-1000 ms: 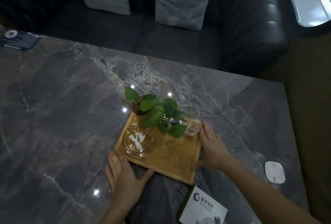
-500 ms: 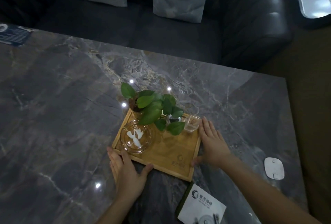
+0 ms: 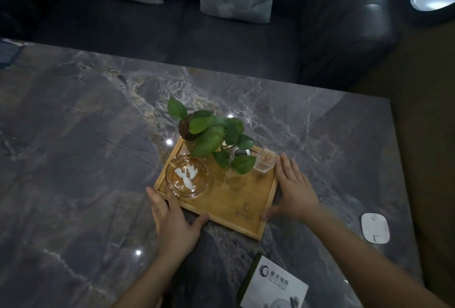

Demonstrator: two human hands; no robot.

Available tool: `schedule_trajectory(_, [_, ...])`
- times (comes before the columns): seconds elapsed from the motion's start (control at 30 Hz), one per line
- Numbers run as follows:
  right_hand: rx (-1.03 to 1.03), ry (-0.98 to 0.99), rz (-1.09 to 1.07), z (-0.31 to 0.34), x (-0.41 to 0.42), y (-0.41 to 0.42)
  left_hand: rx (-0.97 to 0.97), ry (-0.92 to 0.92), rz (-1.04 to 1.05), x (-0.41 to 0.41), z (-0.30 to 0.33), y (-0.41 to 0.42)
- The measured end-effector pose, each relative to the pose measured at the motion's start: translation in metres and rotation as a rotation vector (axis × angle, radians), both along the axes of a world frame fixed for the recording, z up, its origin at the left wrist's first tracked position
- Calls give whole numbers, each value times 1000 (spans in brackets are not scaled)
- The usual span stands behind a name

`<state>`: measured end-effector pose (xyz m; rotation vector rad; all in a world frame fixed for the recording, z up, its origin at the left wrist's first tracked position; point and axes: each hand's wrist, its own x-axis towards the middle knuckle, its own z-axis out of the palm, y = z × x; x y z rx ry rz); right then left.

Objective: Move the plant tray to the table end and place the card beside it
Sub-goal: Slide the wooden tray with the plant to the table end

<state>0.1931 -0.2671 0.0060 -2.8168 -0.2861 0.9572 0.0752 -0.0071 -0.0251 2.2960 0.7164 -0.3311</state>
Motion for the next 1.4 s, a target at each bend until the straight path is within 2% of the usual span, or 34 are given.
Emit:
schedule_trajectory(0.5, [43, -25, 22, -5, 28, -13, -26, -15, -41, 37, -2, -3])
schedule_trajectory(0.77, [62, -34, -37, -6, 26, -16, -57, -37, -86, 49, -4, 3])
schedule_trajectory(1.17, [12, -94, -143, -12, -1, -23, 10, -45, -396, 115, -12, 36])
schedule_trajectory(1.4, [-17, -156, -158, -11, -24, -19, -36, -36, -542, 149, -9, 49])
